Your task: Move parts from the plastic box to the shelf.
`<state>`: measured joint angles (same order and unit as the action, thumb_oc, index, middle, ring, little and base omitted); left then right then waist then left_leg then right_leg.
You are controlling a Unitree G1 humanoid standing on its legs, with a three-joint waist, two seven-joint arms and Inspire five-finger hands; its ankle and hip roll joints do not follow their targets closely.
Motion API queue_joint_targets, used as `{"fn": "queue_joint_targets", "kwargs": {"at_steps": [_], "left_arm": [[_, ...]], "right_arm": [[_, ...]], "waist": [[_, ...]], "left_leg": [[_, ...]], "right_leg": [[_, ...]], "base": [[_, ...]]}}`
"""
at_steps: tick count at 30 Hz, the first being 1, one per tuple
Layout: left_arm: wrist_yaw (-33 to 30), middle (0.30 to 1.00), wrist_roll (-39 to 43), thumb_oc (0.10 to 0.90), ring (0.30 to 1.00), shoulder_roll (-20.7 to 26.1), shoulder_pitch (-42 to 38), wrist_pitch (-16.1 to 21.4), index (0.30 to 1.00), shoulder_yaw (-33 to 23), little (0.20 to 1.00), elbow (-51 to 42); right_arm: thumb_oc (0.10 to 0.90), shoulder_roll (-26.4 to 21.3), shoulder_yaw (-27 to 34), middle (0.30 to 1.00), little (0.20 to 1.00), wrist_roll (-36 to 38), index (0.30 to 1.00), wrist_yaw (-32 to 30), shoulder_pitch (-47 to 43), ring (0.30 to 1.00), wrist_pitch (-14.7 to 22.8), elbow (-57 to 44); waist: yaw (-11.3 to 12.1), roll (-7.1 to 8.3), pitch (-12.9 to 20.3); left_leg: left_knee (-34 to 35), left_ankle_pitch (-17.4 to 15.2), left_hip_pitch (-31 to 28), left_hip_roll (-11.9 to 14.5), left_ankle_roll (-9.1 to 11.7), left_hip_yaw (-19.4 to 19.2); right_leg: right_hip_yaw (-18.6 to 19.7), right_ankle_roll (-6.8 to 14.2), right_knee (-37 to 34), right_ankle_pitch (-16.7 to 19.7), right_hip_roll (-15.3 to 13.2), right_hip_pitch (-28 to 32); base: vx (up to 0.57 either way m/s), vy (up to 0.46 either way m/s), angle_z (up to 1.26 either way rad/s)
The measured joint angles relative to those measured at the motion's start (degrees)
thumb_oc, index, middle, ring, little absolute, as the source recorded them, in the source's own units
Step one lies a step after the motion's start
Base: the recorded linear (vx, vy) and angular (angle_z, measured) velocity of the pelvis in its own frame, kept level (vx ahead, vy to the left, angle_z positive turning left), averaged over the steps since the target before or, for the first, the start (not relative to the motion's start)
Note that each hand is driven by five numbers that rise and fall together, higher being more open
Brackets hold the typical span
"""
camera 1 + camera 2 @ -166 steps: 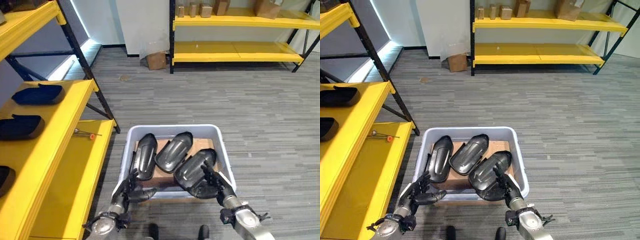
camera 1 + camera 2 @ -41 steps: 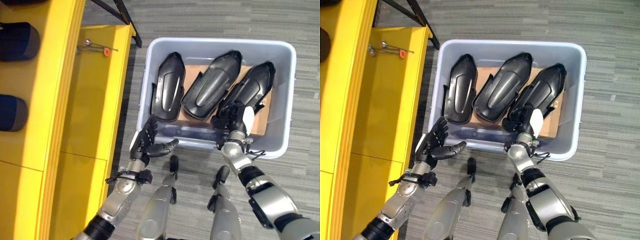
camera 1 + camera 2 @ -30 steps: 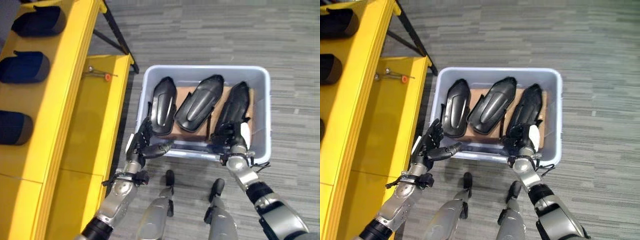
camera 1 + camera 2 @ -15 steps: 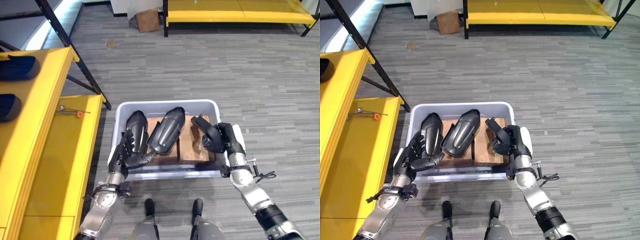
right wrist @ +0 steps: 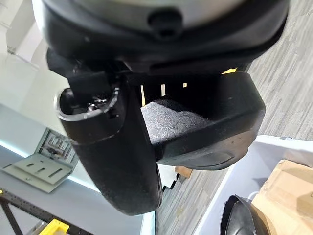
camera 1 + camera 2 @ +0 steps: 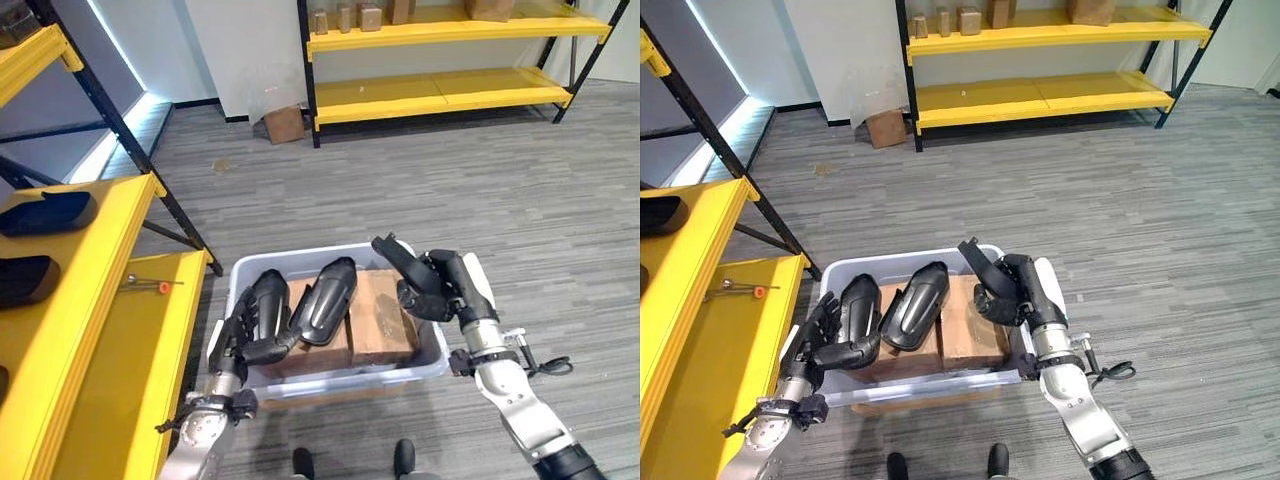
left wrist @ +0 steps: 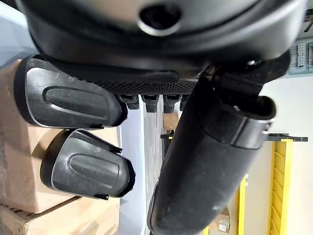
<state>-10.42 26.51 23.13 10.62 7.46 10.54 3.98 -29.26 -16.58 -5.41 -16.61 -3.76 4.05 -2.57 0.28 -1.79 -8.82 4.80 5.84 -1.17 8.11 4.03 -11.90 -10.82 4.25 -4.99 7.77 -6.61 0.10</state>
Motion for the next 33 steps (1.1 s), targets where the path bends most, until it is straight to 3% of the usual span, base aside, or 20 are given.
{"fn": "queue_joint_targets", "kwargs": {"at_steps": [6,7,8,9,10,11,12,13,15,16,17,18,19,20,22,24,26,29,33], "left_arm": [[-0.22,1.000,0.08,0.900,1.000,-1.22,2.35,-0.02,1.000,-0.81,1.000,0.16],[-0.37,1.000,0.09,0.900,1.000,-3.20,2.23,0.02,1.000,-0.96,1.000,0.20],[-0.37,1.000,0.09,0.900,1.000,-3.68,1.58,0.02,1.000,-0.24,1.000,0.69],[-0.44,1.000,0.10,0.900,1.000,-3.89,-0.20,0.11,1.000,1.21,1.000,1.29],[-0.41,1.000,0.10,0.900,1.000,-3.82,-2.59,0.00,1.000,2.70,1.000,2.20],[-0.21,1.000,0.08,0.900,1.000,-3.88,-3.58,-0.03,1.000,3.26,1.000,2.45],[-0.21,1.000,0.10,0.900,1.000,-3.73,-3.72,-0.04,1.000,3.37,1.000,2.58],[-0.35,1.000,0.11,0.900,1.000,-2.33,-3.72,-0.24,1.000,3.45,1.000,2.71],[-0.05,1.000,0.10,0.900,1.000,-1.25,-4.29,-0.45,1.000,3.57,1.000,2.63],[-0.03,1.000,0.11,0.900,1.000,-1.20,-4.61,-0.49,1.000,3.88,1.000,2.64],[0.00,1.000,0.10,0.900,1.000,-1.32,-5.11,-0.48,1.000,4.33,1.000,2.38],[0.16,1.000,0.10,0.900,1.000,-1.44,-7.41,-0.75,1.000,5.84,1.000,2.41],[0.96,1.000,0.06,0.900,1.000,-1.74,-8.70,-0.75,1.000,6.25,1.000,2.33],[1.16,1.000,0.08,0.900,1.000,-1.76,-9.59,-0.77,1.000,6.27,1.000,2.23],[0.86,1.000,0.09,0.900,1.000,-1.26,-9.44,-0.86,1.000,5.87,1.000,2.10],[0.89,1.000,0.05,0.900,1.000,-1.06,-9.00,-0.86,1.000,4.75,1.000,1.87],[0.73,1.000,0.02,0.900,1.000,0.41,-6.94,-0.78,1.000,2.43,1.000,0.69],[-0.19,1.000,-0.28,0.900,1.000,0.80,-3.98,-0.78,1.000,-1.49,1.000,0.35],[-0.39,1.000,-0.97,0.900,1.000,0.76,-0.89,-0.78,1.000,-2.57,1.000,-0.25]], "right_arm": [[0.400,-3.22,-3.71,0.300,0.300,-5.11,0.300,0.10,-6.95,0.300,0.43,-0.20],[0.400,-3.66,-4.81,0.300,0.300,-6.49,0.300,-0.06,-8.96,0.300,1.14,-0.20],[0.400,-4.01,-4.82,0.300,0.300,-6.92,0.300,-0.39,-9.40,0.300,1.39,-0.23],[0.400,-4.76,-4.80,0.300,0.300,-7.27,0.300,-0.83,-10.02,0.300,1.39,-0.22],[0.400,-5.51,-4.40,0.300,0.300,-7.91,0.300,-1.02,-10.16,0.300,1.37,-0.53],[0.400,-5.93,-4.16,0.300,0.300,-8.11,0.300,-0.89,-10.44,0.300,1.36,-0.96],[0.400,-5.61,-4.16,0.300,0.300,-8.13,0.300,-0.87,-10.54,0.300,1.39,-1.27],[0.400,-5.31,-4.44,0.300,0.300,-8.18,0.300,-0.84,-9.97,0.300,1.59,-2.86],[0.400,-5.40,-3.76,0.300,0.300,-9.46,0.300,-0.99,-9.73,0.300,1.61,-4.23],[0.400,-5.58,-3.15,0.300,0.300,-10.10,0.300,-1.04,-9.41,0.300,1.72,-4.72],[0.400,-6.01,-2.38,0.300,0.300,-10.37,0.300,-1.38,-9.22,0.300,1.95,-4.95],[0.400,-5.85,-0.23,0.300,0.300,-10.42,0.300,-2.72,-8.31,0.300,1.93,-5.31],[0.400,-6.09,1.04,0.300,0.300,-11.21,0.300,-3.00,-7.78,0.300,1.76,-6.00],[0.400,-5.65,1.81,0.300,0.300,-12.71,0.300,-3.30,-7.79,0.300,1.51,-6.04],[0.400,-5.54,1.50,0.300,0.300,-13.29,0.300,-3.22,-7.92,0.300,1.87,-6.17],[0.400,-5.58,1.40,0.300,0.300,-14.61,0.300,-3.19,-7.99,0.300,1.90,-6.47],[0.400,-5.25,0.03,0.300,0.300,-16.41,0.300,-2.80,-9.18,0.300,1.87,-6.51],[0.400,-4.65,-1.42,0.300,0.300,-18.22,0.300,-2.36,-10.55,0.300,1.90,-7.96],[0.400,-3.08,-3.54,0.300,0.300,-19.52,0.300,-2.34,-12.78,0.300,1.54,-8.76]], "waist": [[0.81,-0.43,-0.14],[2.04,-1.33,-0.60],[2.02,-1.57,-0.77],[1.82,-1.76,-0.92],[0.39,-1.45,-1.21],[-0.06,-1.37,-1.87],[1.61,-0.70,-2.49],[0.13,0.23,-3.23],[0.10,1.70,-4.66],[-0.18,1.83,-4.76],[-0.52,0.76,-4.80],[-1.31,-0.57,-4.81],[-2.16,-1.07,-4.76],[-1.83,-0.39,-4.80],[-0.49,0.36,-4.73],[0.36,0.55,-4.70],[3.23,1.15,-4.36],[6.01,2.08,-3.95],[7.15,4.16,-2.67]], "left_leg": [[-0.33,0.91,0.25,2.60,1.43,1.11],[-0.80,2.51,1.98,3.01,2.94,2.90],[-2.15,3.41,3.90,3.11,3.42,4.00],[-2.42,6.21,6.34,2.83,5.33,4.74],[-0.38,10.60,7.89,2.49,7.92,3.88],[-1.30,11.37,9.09,2.96,8.28,-0.71],[-5.69,6.88,8.98,5.27,3.25,-8.01],[-15.76,1.90,9.04,10.01,3.04,-16.15],[-28.03,-1.47,8.75,10.94,3.18,-10.19],[-29.08,-2.39,6.99,10.70,3.48,-8.62],[-24.21,-2.20,4.12,10.83,3.78,-8.89],[-13.71,-3.84,0.21,9.10,4.37,-13.86],[-9.12,-4.22,-1.06,6.44,3.33,-14.45],[-7.49,-3.89,-1.28,4.69,2.69,-13.70],[-8.14,-4.93,-0.81,2.42,0.88,-12.78],[-8.74,-5.76,-0.70,-0.15,-0.44,-11.07],[-8.97,-6.38,-0.19,-2.29,-1.38,-9.60],[-9.58,-6.43,1.53,-3.41,-1.92,-7.59],[-9.72,-6.35,3.03,-5.01,-2.61,-5.48]], "right_leg": [[-1.16,-1.23,0.06,-0.60,2.62,0.38],[-3.32,-1.79,0.37,-0.85,4.09,0.78],[-4.51,-2.08,1.67,-1.79,4.20,-0.02],[-6.85,-2.84,3.23,-2.90,3.83,-1.18],[-9.90,-4.07,3.63,-4.07,1.82,-1.72],[-12.77,-4.97,3.58,-4.00,1.07,-1.50],[-14.36,-6.29,3.81,-3.69,0.52,-1.69],[-18.16,-6.12,3.24,-4.57,-0.37,-0.28],[-20.00,-6.39,5.66,-4.99,-3.21,0.04],[-21.14,-5.64,6.42,-5.24,-4.18,0.51],[-22.52,-4.45,7.98,-5.86,-4.59,0.57],[-26.22,-2.66,9.78,-5.20,-6.15,0.99],[-28.17,-1.55,10.33,-4.94,-7.39,1.23],[-28.02,-1.09,11.77,-4.97,-9.15,0.29],[-25.41,-1.24,12.14,-4.35,-11.38,0.67],[-25.71,-0.61,12.10,-3.57,-13.88,2.23],[-25.53,0.09,11.71,-2.81,-15.46,2.68],[-25.72,0.15,11.14,-1.55,-16.13,3.12],[-26.01,0.86,11.15,-1.04,-17.54,3.47]], "base": [[-0.14,-0.157,0.11],[-0.43,-0.261,0.57],[-0.33,-0.161,1.05],[-0.15,-0.115,1.48],[-0.07,-0.113,1.77],[-0.06,-0.115,1.39],[-0.09,-0.092,1.47],[-0.11,-0.009,1.13],[-0.08,0.051,0.97],[-0.02,0.155,0.77],[0.06,0.381,1.19],[0.08,0.323,1.47],[0.10,0.311,1.34],[0.03,0.136,0.80],[0.06,0.177,0.36],[0.06,0.190,0.55],[0.07,0.209,0.41],[0.09,0.204,0.40],[0.07,0.222,0.33]]}}
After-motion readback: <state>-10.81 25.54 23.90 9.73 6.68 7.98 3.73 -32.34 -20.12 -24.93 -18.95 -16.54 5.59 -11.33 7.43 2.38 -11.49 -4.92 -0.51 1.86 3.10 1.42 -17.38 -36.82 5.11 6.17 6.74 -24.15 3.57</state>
